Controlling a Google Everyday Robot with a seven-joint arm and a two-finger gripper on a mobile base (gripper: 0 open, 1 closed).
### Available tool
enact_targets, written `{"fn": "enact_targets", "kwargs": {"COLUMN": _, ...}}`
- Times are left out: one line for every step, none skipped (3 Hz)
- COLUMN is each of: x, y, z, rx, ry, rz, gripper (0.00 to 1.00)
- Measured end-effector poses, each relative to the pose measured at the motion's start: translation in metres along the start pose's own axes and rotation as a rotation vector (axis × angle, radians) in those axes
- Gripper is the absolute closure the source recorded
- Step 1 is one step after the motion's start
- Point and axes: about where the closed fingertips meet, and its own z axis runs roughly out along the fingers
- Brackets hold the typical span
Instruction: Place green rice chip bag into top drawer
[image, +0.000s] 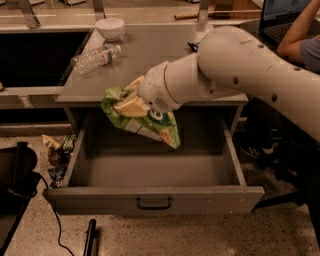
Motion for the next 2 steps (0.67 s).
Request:
{"fn": "enact_targets", "kwargs": {"x": 0.0464, "y": 0.0279, "z": 0.0213, "rx": -0.049, "ry": 0.073, "rz": 0.114, "gripper": 1.00}}
{"fn": "enact_targets", "kwargs": {"x": 0.0464, "y": 0.0279, "z": 0.0213, "rx": -0.049, "ry": 0.073, "rz": 0.114, "gripper": 1.00}}
